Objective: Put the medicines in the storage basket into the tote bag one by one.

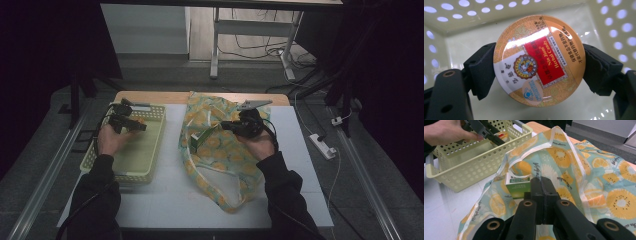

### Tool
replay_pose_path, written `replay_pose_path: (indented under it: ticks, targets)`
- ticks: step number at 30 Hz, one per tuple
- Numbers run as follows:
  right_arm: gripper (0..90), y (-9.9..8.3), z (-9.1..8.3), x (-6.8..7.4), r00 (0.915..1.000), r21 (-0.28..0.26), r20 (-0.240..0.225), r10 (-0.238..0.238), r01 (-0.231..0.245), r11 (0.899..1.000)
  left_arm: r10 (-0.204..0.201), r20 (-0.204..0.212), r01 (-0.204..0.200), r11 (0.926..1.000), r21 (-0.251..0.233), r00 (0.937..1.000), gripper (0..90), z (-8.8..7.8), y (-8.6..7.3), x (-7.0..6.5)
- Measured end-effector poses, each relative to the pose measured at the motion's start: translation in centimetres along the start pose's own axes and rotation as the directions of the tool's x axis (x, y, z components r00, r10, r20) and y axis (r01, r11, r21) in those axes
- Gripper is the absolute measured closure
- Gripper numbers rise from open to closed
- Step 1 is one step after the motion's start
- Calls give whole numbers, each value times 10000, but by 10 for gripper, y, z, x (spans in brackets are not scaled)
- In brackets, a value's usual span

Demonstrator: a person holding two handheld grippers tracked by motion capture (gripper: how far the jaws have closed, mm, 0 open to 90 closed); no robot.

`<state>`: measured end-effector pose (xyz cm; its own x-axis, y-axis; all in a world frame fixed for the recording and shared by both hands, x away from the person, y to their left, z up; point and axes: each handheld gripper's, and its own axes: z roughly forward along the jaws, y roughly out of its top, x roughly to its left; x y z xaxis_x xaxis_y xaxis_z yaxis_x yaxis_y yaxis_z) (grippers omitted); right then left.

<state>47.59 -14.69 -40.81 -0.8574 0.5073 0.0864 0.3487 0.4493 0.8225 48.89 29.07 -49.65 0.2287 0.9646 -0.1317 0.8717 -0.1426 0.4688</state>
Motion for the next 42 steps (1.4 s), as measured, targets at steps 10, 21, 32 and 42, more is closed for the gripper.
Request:
replay_pose_path:
  ticks: [10,21,32,42]
  targets:
    - [900,0,0,0,10000,22,15,6,-6,10000,572,304,-555,9970,-532,9979,205,-18,-6,-16]
    - [900,0,1,0,10000,41,11,3,-3,10000,1115,701,-1026,9876,-1190,9913,205,-35,-16,-36]
    - [900,0,1,0,10000,32,11,19,-19,10000,1620,905,-1465,9767,-1570,9826,205,-42,-24,-55]
    - [900,-1,0,0,10000,-6,23,1,-1,10000,2125,1059,-1895,9626,-1939,9714,205,-54,-27,-76]
